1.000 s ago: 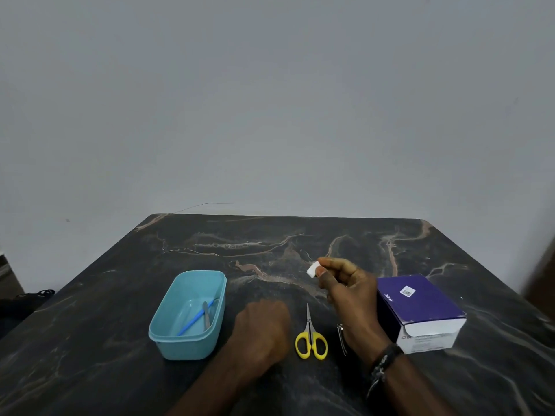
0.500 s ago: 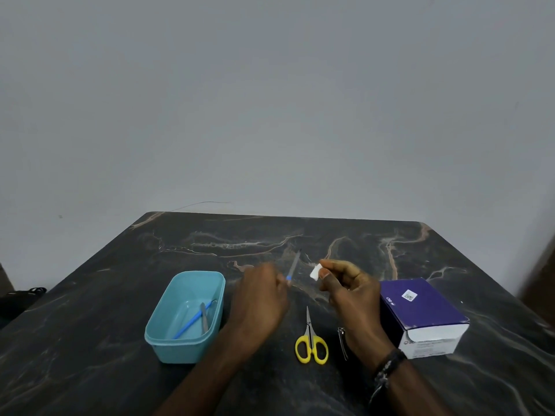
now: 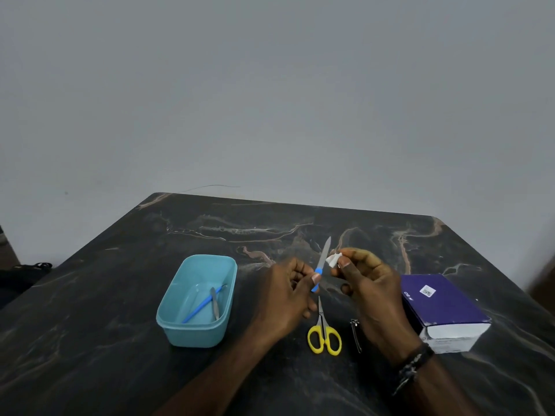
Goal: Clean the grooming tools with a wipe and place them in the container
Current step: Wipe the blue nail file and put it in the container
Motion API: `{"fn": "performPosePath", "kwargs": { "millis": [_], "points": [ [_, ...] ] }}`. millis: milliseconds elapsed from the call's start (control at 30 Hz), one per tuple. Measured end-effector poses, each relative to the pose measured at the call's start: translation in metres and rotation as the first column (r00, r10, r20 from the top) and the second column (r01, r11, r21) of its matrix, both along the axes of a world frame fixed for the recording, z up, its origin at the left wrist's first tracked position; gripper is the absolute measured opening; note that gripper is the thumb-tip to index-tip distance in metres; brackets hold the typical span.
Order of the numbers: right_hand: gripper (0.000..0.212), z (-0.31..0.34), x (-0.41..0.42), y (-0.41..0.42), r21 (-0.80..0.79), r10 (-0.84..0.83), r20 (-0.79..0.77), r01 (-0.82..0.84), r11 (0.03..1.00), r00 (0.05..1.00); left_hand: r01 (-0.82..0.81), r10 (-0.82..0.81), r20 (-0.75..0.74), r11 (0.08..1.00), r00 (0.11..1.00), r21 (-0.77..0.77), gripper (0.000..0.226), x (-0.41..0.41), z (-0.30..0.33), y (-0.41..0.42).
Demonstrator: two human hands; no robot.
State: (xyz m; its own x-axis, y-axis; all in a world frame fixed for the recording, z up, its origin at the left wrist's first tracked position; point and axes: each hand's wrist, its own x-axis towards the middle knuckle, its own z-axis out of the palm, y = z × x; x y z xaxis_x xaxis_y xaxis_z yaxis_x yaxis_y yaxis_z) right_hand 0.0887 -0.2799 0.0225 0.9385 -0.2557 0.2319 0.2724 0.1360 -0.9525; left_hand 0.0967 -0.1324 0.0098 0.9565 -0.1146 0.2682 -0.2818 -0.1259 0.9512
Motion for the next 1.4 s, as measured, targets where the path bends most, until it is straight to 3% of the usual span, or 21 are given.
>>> {"fn": "performPosePath", "kwargs": {
  "millis": [267, 1033, 1400],
  "points": [
    [0.014, -0.0023, -0.0017, 0.0039, -0.064, 0.02, -0.014, -0.021, 0.998, 1.0, -0.028, 0.026, 0.03, 0.998, 0.999, 0.053, 0.009, -0.0041, -0.0009, 0.0013],
    [0.012, -0.0024, -0.0002, 0.0056, 0.036, 0.017, -0.072, -0.014, 0.999, 0.997, -0.055, 0.049, 0.084, 0.996, 0.995, 0.07, 0.008, -0.0076, -0.0032, -0.0006],
    [0.017, -0.0026, -0.0008, 0.0044, 0.009, 0.042, -0.061, -0.042, 0.999, 0.997, -0.097, 0.079, 0.123, 0.984, 0.989, 0.147, 0.01, -0.0074, -0.004, 0.0002]
  ]
}}
